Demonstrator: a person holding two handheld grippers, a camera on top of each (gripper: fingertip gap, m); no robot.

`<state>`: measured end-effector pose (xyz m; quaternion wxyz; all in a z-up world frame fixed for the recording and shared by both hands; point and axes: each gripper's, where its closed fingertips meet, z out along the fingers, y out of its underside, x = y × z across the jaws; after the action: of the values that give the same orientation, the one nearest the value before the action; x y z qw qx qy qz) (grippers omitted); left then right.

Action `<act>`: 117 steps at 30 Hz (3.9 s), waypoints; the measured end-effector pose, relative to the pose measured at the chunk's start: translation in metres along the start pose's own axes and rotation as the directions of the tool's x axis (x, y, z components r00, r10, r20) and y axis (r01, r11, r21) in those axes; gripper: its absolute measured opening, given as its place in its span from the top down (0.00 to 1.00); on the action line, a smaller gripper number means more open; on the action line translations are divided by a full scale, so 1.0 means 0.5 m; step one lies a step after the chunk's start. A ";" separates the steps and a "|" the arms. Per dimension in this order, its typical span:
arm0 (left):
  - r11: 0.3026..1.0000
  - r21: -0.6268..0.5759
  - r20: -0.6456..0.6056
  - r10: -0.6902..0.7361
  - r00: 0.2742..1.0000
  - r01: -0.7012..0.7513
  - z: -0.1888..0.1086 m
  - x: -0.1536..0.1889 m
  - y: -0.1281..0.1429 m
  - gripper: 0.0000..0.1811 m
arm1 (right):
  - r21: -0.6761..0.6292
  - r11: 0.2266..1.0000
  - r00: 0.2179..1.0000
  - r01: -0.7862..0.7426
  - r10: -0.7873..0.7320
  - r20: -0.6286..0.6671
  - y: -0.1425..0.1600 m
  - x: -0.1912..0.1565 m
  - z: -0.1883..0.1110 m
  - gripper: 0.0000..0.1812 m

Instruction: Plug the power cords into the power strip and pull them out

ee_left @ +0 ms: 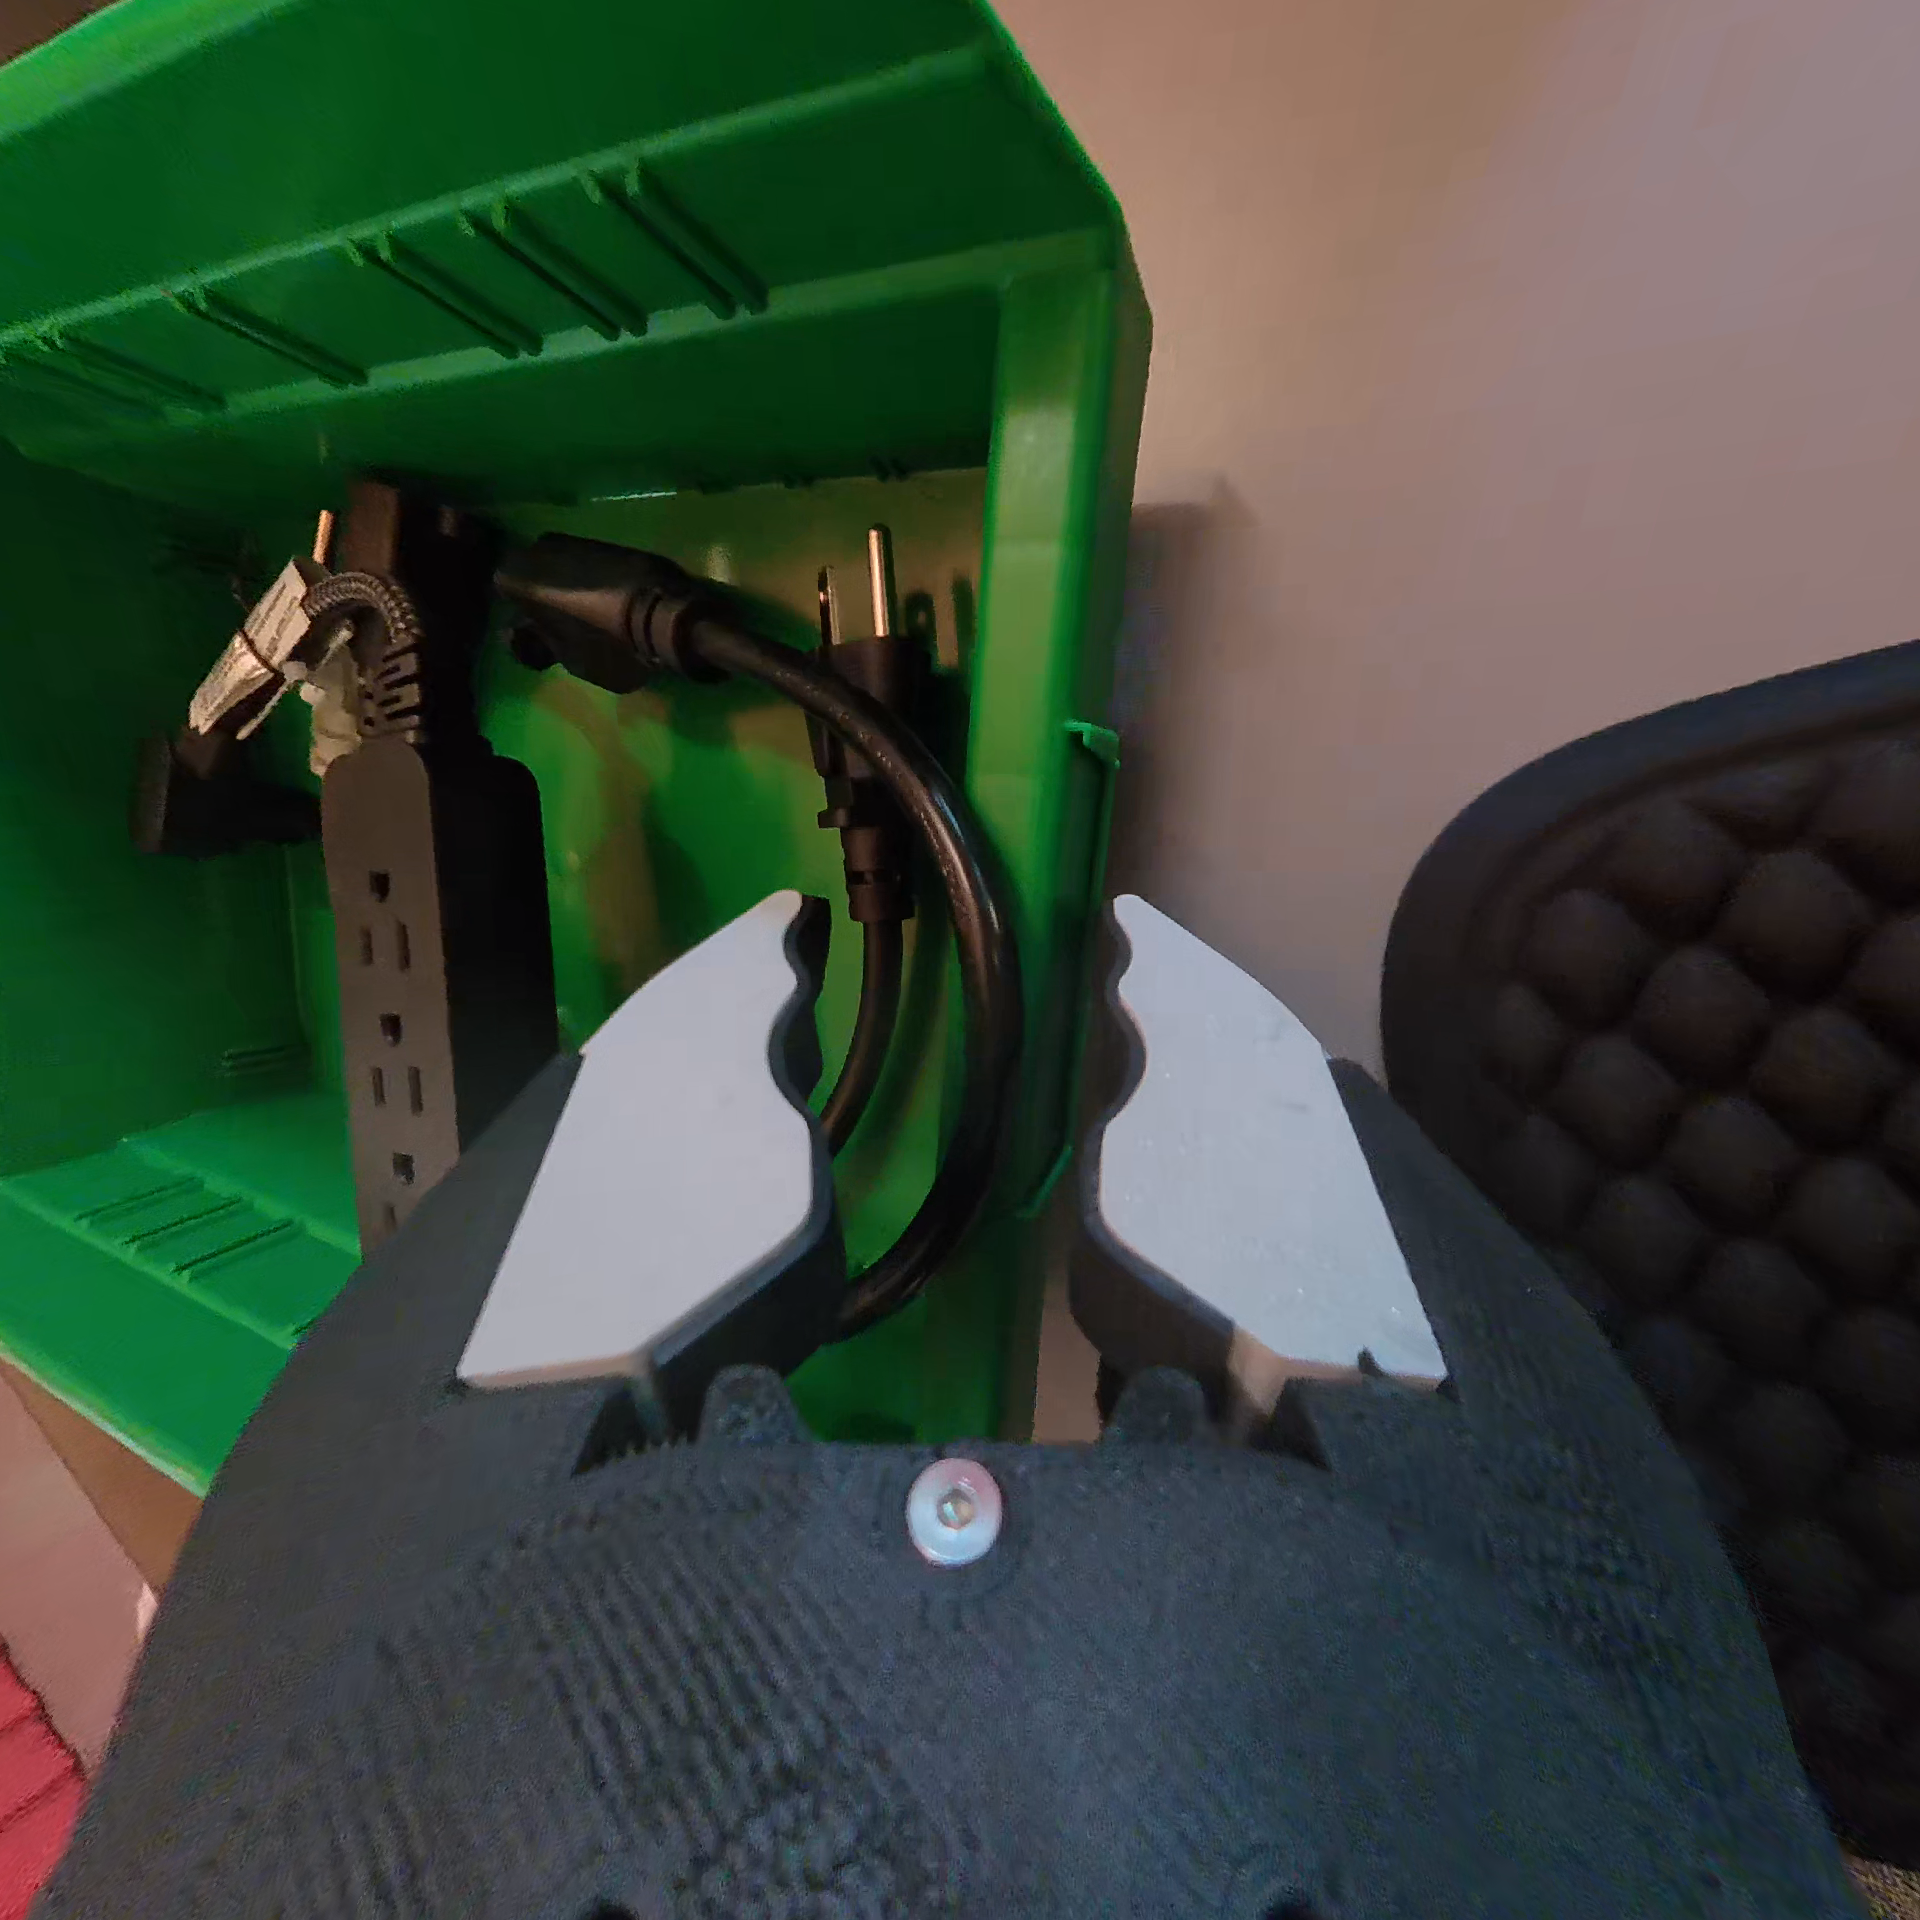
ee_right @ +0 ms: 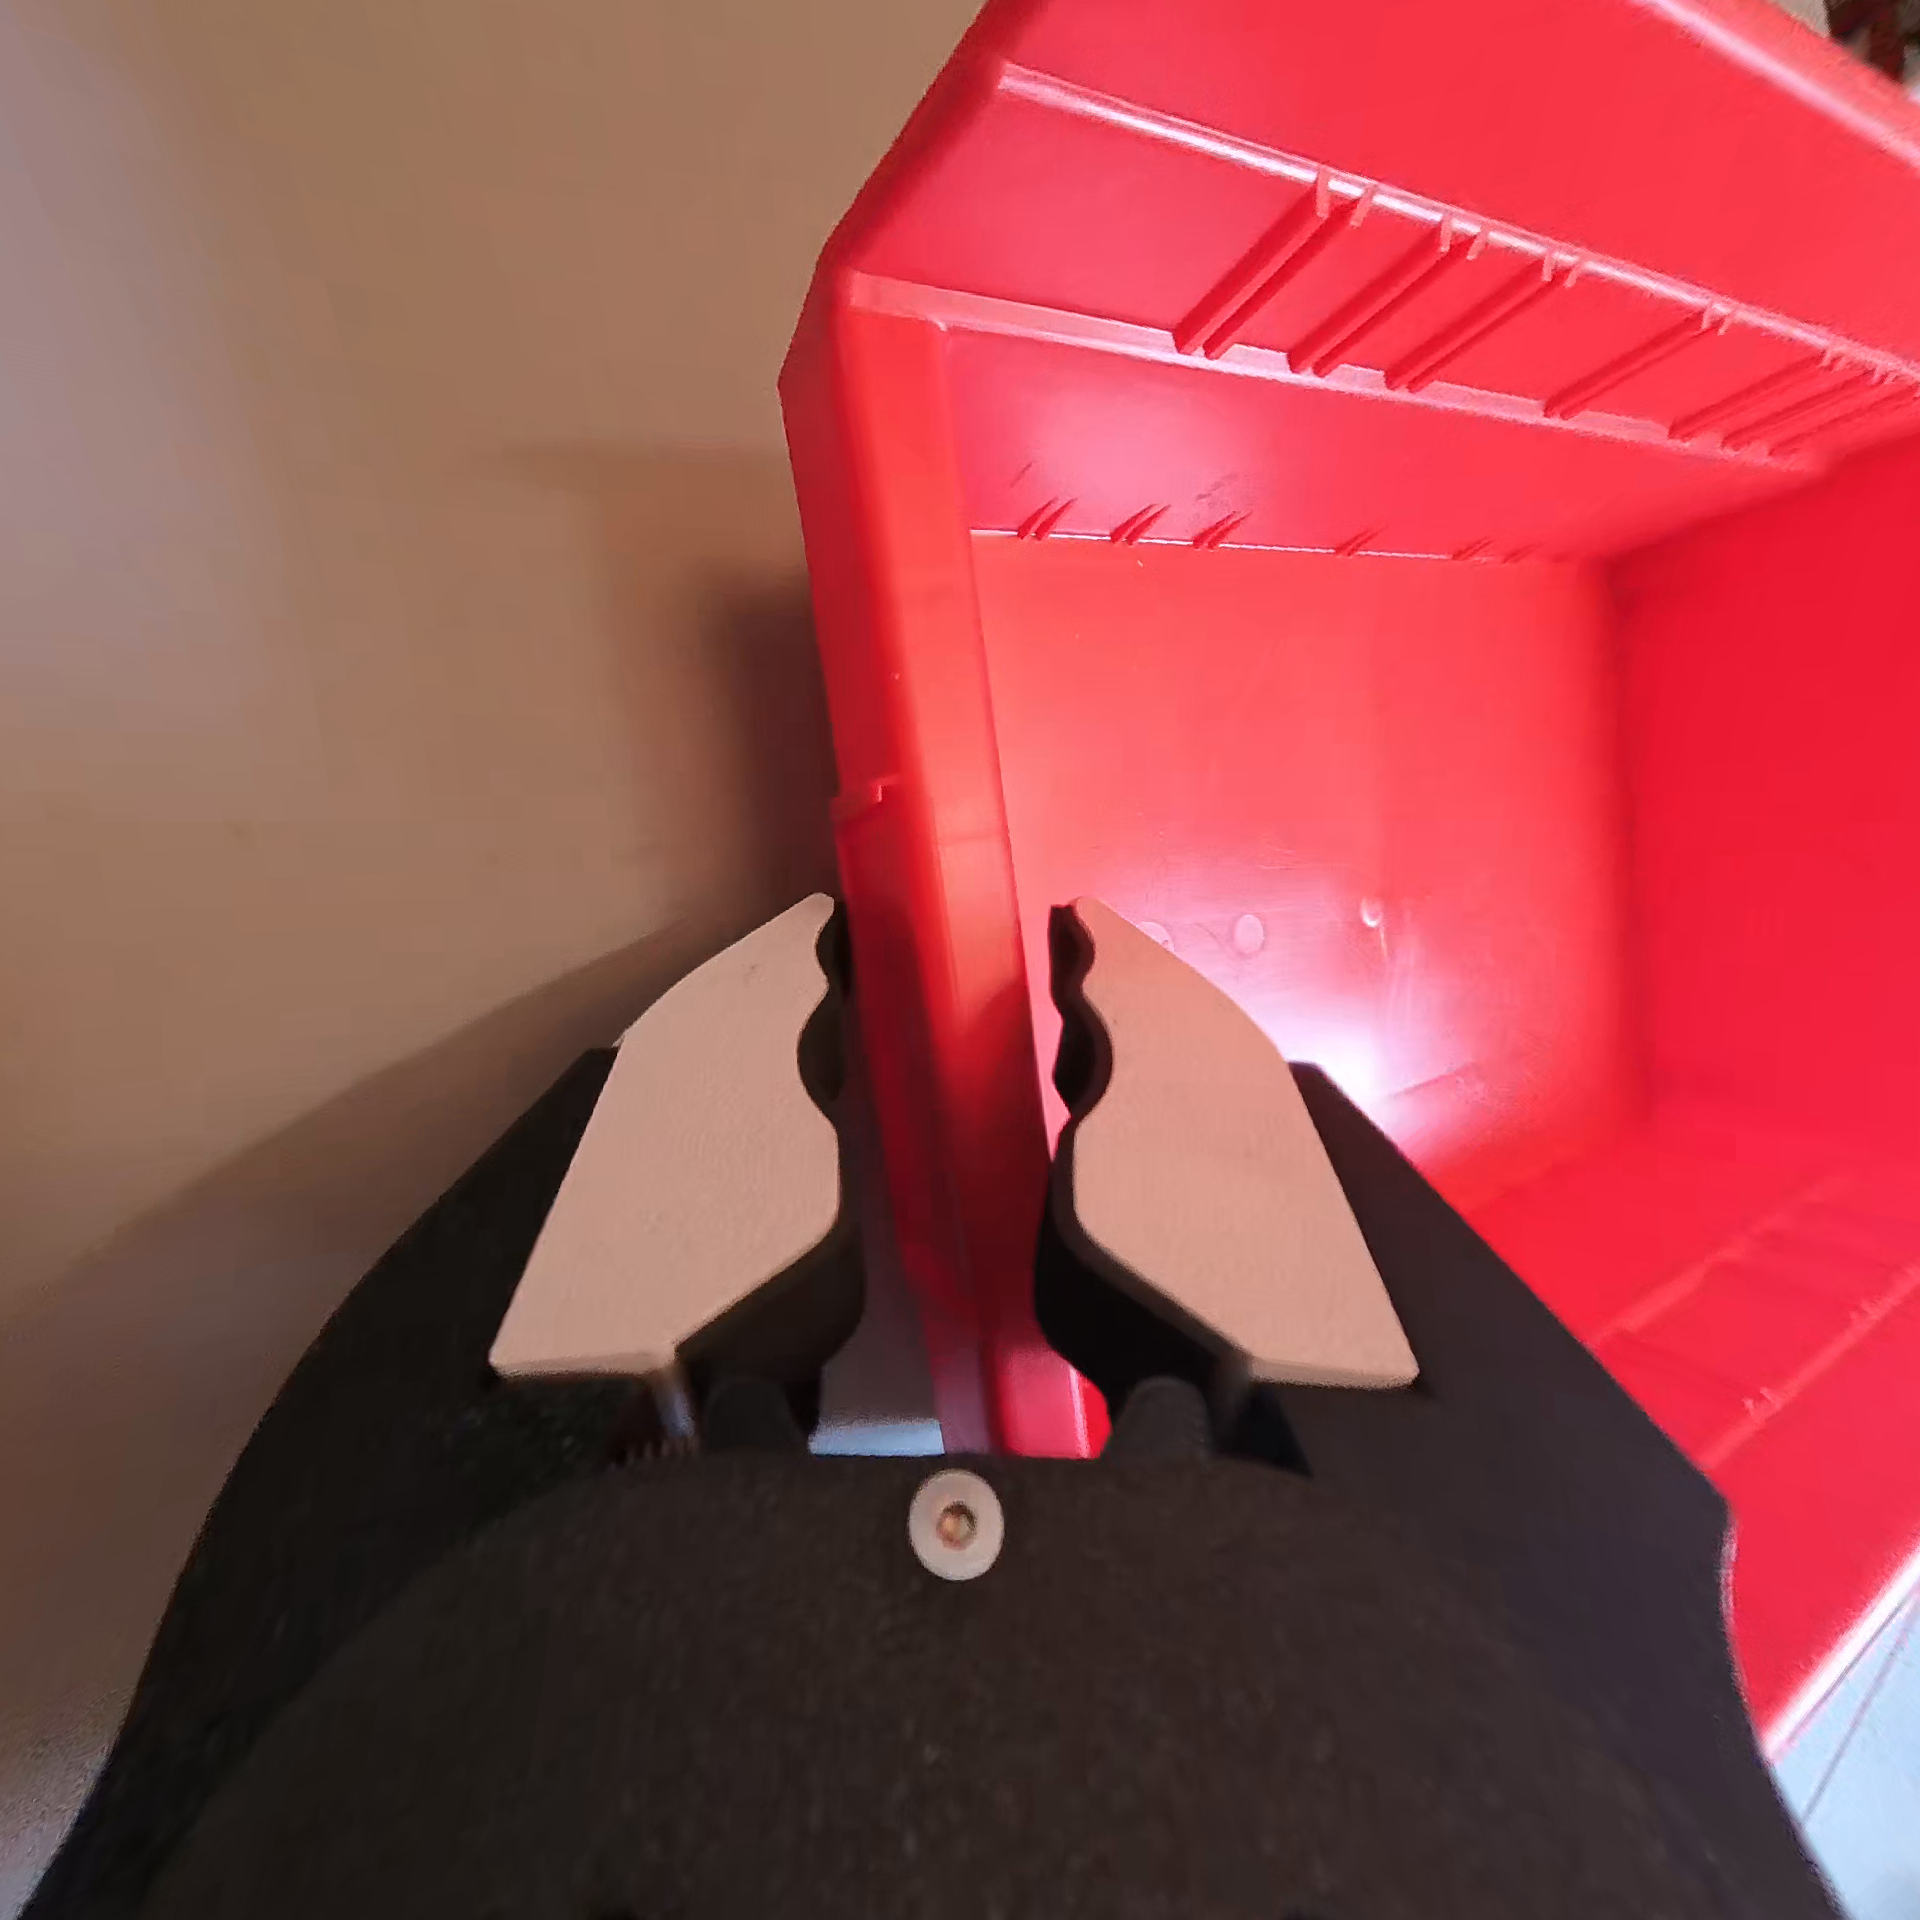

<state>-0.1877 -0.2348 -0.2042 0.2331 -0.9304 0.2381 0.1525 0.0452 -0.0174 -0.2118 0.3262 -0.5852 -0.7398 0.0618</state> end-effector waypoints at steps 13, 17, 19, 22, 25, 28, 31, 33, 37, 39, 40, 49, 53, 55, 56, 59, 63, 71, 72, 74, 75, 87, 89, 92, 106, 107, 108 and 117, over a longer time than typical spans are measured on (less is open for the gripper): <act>0.999 0.032 0.066 -0.010 0.998 0.008 0.042 -0.089 -0.012 0.72 | 0.122 0.977 0.977 -0.174 0.187 -0.102 0.093 0.142 -0.078 0.69; 0.998 0.046 0.143 -0.058 0.988 0.051 0.056 -0.131 -0.008 0.71 | 0.168 0.959 0.970 -0.228 0.239 -0.049 0.099 0.137 -0.088 0.67; 0.996 0.054 0.166 -0.075 0.983 0.067 0.060 -0.145 -0.005 0.72 | 0.170 0.961 0.972 -0.217 0.229 -0.058 0.107 0.130 -0.089 0.67; 0.983 0.137 0.129 -0.140 0.982 0.123 0.042 -0.150 -0.025 0.73 | 0.143 0.973 0.974 -0.183 0.199 -0.110 0.127 0.129 -0.088 0.66; 0.950 0.247 0.101 -0.223 0.970 0.192 -0.008 -0.174 -0.058 0.74 | 0.087 0.989 0.976 -0.121 0.135 -0.173 0.147 0.127 -0.084 0.66; 0.933 0.274 0.125 -0.276 0.953 0.234 -0.046 -0.222 -0.064 0.74 | 0.048 0.992 0.980 -0.118 0.124 -0.153 0.147 0.113 -0.067 0.67; 0.942 0.222 0.167 -0.292 0.942 0.253 -0.056 -0.275 -0.053 0.73 | -0.039 0.994 0.977 -0.106 0.097 -0.191 0.156 0.122 -0.045 0.70; 0.956 0.152 0.202 -0.277 0.939 0.250 -0.052 -0.310 -0.037 0.72 | -0.068 0.991 0.972 -0.119 0.102 -0.211 0.160 0.135 -0.036 0.75; 0.966 -0.007 0.226 -0.250 0.942 0.258 -0.027 -0.366 0.000 0.71 | -0.062 0.981 0.968 -0.183 0.168 -0.189 0.165 0.153 -0.026 0.74; 0.964 -0.080 0.235 -0.230 0.945 0.254 -0.012 -0.389 0.020 0.70 | -0.076 0.978 0.962 -0.194 0.174 -0.211 0.177 0.173 -0.024 0.74; 0.960 -0.111 0.228 -0.227 0.947 0.257 -0.004 -0.397 0.028 0.69 | -0.079 0.976 0.960 -0.202 0.181 -0.214 0.183 0.182 -0.023 0.74; 0.930 -0.274 0.050 -0.242 0.969 0.246 0.085 -0.384 0.049 0.65 | 0.020 0.968 0.949 -0.250 0.249 -0.193 0.196 0.228 -0.021 0.73; 0.914 -0.345 -0.001 -0.226 0.974 0.212 0.129 -0.371 0.061 0.65 | 0.156 0.956 0.952 -0.246 0.269 -0.147 0.154 0.220 -0.043 0.73; 0.908 -0.368 -0.038 -0.231 0.972 0.202 0.143 -0.359 0.062 0.68 | 0.209 0.945 0.953 -0.251 0.278 -0.116 0.140 0.213 -0.051 0.73; 0.908 -0.374 -0.055 -0.225 0.973 0.189 0.148 -0.353 0.062 0.71 | 0.223 0.941 0.953 -0.256 0.285 -0.108 0.138 0.212 -0.054 0.73; 0.905 -0.396 -0.054 -0.190 0.980 0.153 0.150 -0.352 0.061 0.73 | 0.240 0.932 0.949 -0.272 0.301 -0.092 0.141 0.211 -0.058 0.73; 0.921 -0.359 -0.029 -0.171 0.985 0.150 0.140 -0.360 0.047 0.73 | 0.273 0.915 0.943 -0.296 0.325 -0.070 0.139 0.213 -0.061 0.73; 0.947 -0.267 0.012 -0.183 0.983 0.179 0.093 -0.371 0.011 0.73 | 0.343 0.898 0.947 -0.277 0.316 -0.062 0.118 0.208 -0.068 0.73; 0.946 -0.266 0.014 -0.187 0.982 0.184 0.094 -0.368 0.013 0.73 | 0.347 0.897 0.948 -0.274 0.313 -0.060 0.116 0.205 -0.068 0.73; 0.952 -0.249 0.030 -0.178 0.984 0.180 0.099 -0.366 0.016 0.73 | 0.354 0.894 0.949 -0.273 0.310 -0.051 0.113 0.199 -0.066 0.74; 0.955 -0.239 0.041 -0.172 0.984 0.177 0.101 -0.366 0.017 0.72 | 0.357 0.894 0.950 -0.272 0.309 -0.050 0.112 0.197 -0.065 0.73; 0.947 0.232 0.189 -0.268 0.945 0.222 0.012 -0.354 -0.141 0.72 | 0.481 0.847 0.951 -0.226 0.298 -0.078 0.086 0.202 -0.100 0.75; 0.899 0.375 0.172 -0.306 0.936 0.225 -0.017 -0.316 -0.200 0.72 | 0.500 0.836 0.953 -0.227 0.297 -0.063 0.078 0.195 -0.101 0.75; 0.752 0.607 0.066 -0.372 0.926 0.259 -0.055 -0.229 -0.298 0.74 | 0.524 0.827 0.961 -0.207 0.271 -0.049 0.064 0.181 -0.101 0.75; 0.856 0.488 0.192 -0.299 0.935 0.174 0.190 -0.111 -0.528 1.00 | 0.785 0.617 0.995 -0.057 -0.029 0.095 -0.254 0.019 -0.204 1.00; 0.870 0.464 0.212 -0.293 0.932 0.168 0.205 -0.112 -0.522 1.00 | 0.787 0.615 0.995 -0.043 -0.046 0.091 -0.285 0.009 -0.207 1.00; 0.889 0.436 0.248 -0.268 0.931 0.140 0.214 -0.113 -0.515 1.00 | 0.783 0.621 0.993 -0.035 -0.065 0.096 -0.312 -0.003 -0.203 1.00; 0.969 0.245 0.455 -0.112 0.883 -0.003 0.227 -0.127 -0.439 1.00 | 0.685 0.724 0.977 -0.080 -0.079 0.198 -0.356 -0.088 -0.105 1.00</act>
<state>-0.1479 0.0169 -0.1957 0.3979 -0.8381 0.1653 0.3347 -0.0681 -0.1272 -0.1046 0.4390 -0.4123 -0.6941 0.3944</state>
